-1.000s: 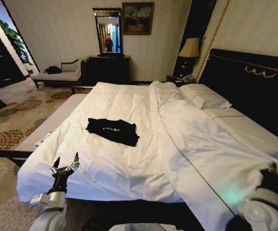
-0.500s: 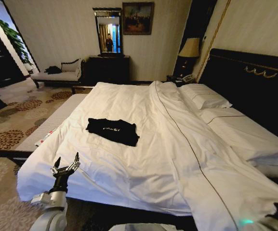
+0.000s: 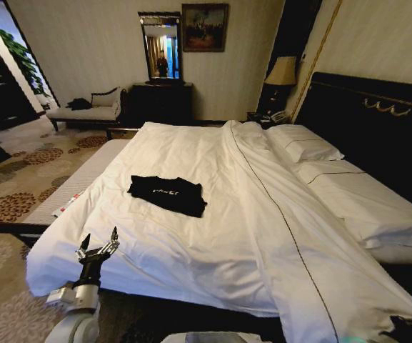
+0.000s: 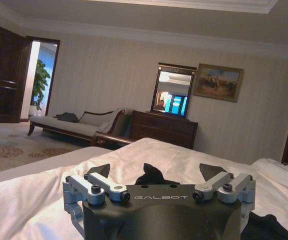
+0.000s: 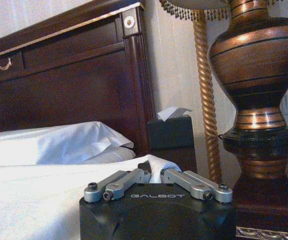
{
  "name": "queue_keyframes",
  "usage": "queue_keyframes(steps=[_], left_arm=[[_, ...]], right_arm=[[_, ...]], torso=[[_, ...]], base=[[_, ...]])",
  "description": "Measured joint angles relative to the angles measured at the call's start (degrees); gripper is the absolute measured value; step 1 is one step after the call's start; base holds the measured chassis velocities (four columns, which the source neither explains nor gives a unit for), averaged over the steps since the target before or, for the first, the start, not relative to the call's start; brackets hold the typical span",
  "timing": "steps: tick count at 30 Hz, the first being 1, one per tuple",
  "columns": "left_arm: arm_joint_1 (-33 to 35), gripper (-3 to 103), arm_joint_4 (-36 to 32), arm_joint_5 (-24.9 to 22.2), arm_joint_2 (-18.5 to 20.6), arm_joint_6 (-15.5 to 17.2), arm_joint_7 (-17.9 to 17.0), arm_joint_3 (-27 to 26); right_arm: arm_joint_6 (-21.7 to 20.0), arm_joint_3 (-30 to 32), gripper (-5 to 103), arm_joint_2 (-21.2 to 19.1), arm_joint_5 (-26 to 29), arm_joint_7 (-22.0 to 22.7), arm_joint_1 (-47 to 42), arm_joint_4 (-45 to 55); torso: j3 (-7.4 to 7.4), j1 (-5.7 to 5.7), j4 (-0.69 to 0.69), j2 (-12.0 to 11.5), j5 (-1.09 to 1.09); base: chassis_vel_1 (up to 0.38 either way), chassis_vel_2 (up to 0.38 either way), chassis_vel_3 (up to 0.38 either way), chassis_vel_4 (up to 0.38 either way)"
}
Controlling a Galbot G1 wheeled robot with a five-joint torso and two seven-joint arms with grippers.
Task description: Fold the clothes on the bed.
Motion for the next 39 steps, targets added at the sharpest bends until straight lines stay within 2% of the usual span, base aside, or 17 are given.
queue_keyframes(steps=[3,7,9,11,13,15,16,17,19,20,22,24,26,28,31,35,39], left_arm=[[0.0,100,0.0,-0.1,0.1,0.0,0.0,-0.2],[0.0,100,0.0,-0.1,0.1,-0.1,0.0,0.0],[0.0,100,0.1,-0.1,0.0,-0.1,0.0,0.1],[0.0,100,0.1,-0.1,0.0,-0.1,0.0,0.1],[0.0,100,0.2,0.0,0.0,-0.1,0.0,0.2],[0.1,100,0.2,0.0,0.1,-0.2,0.0,0.0],[0.1,100,0.2,0.0,0.1,-0.2,0.0,0.0],[0.1,100,0.2,-0.1,0.2,-0.2,0.0,-0.1],[0.0,100,0.4,-0.2,0.4,-0.3,0.1,-0.3],[0.0,100,0.4,-0.2,0.4,-0.3,0.1,-0.3],[-0.1,100,0.7,-0.2,0.4,-0.3,0.1,-0.3],[-0.2,100,0.9,-0.2,0.3,-0.3,0.1,-0.3],[-0.4,100,1.3,0.1,0.1,-0.3,0.1,0.1],[-0.5,100,1.4,0.3,-0.1,-0.3,0.1,0.3],[-0.8,100,1.6,0.5,-0.4,-0.3,0.1,0.6],[-0.8,100,1.6,0.5,-0.5,-0.2,0.1,0.6],[-0.1,100,1.5,1.7,-0.7,0.2,0.0,0.6]], right_arm=[[-0.9,-0.3,-2,0.1,-0.4,0.4,0.1,-0.5],[-2.3,-0.9,8,0.5,-1.2,1.8,-0.1,-1.0],[-2.9,-1.3,19,0.6,-1.9,2.5,-0.5,-1.0],[-3.1,-1.3,19,0.7,-2.1,2.9,-0.6,-0.9],[-4.3,-0.5,29,1.1,-4.1,5.1,-0.9,-0.1],[-7.2,1.9,40,1.3,-7.1,10.0,-1.5,1.2],[-7.2,1.9,40,1.3,-7.1,10.0,-1.5,1.2],[-8.6,3.2,46,1.3,-7.2,12.3,-2.1,2.0],[-10.0,4.7,57,1.4,-5.6,15.1,-3.5,4.2],[-10.0,4.7,57,1.4,-5.6,15.1,-3.5,4.2],[-10.2,5.4,68,1.6,-4.1,17.1,-5.3,7.1],[-10.2,5.6,68,1.9,-3.8,17.5,-5.9,8.4],[-10.2,5.8,78,2.6,-2.3,17.9,-7.2,11.7],[-10.0,5.7,84,2.8,-1.3,17.8,-7.5,13.3],[-8.1,3.7,97,3.0,-0.9,14.3,-7.1,16.3],[-6.2,1.6,100,2.9,-1.7,10.7,-6.9,17.6],[-4.7,-4.8,100,1.6,-1.7,0.0,-7.0,21.6]], torso=[[0.00,0.00,0.00,0.0,-0.02],[0.00,0.00,-0.01,0.0,-0.01],[0.00,0.00,-0.01,0.0,-0.01],[0.00,0.00,0.00,0.0,0.00],[0.00,0.00,0.01,0.0,0.01],[0.00,0.00,0.03,0.0,0.00],[0.00,0.00,0.03,0.0,0.00],[0.00,0.00,-0.05,0.0,-0.05],[0.00,0.00,-0.05,0.0,-0.01],[0.00,0.00,-0.05,0.0,-0.01],[0.00,-0.01,-0.01,0.0,-0.02],[0.00,0.00,0.01,0.0,-0.02],[0.00,0.00,-0.02,0.0,-0.02],[0.00,0.00,-0.01,0.0,-0.03],[0.00,0.00,0.01,0.0,-0.01],[0.00,0.00,0.00,0.0,0.00],[0.00,0.00,0.00,0.0,-0.01]], base=[[0.000,0.000,0.000,0.000],[0.000,0.000,0.000,0.000],[0.000,0.000,0.000,0.000],[0.000,0.000,0.000,0.000],[0.000,0.000,0.000,0.000],[0.000,0.000,0.000,0.000],[0.000,0.000,0.000,0.000],[0.000,0.000,0.000,0.000],[0.000,0.000,0.000,0.000],[0.000,0.000,0.000,0.000],[0.000,0.000,0.000,0.000],[0.000,0.000,0.000,0.000],[0.000,0.000,0.000,0.000],[0.000,0.000,0.000,0.000],[0.000,0.000,0.000,0.000],[0.000,0.000,0.000,0.000],[0.000,0.000,0.000,0.000]])
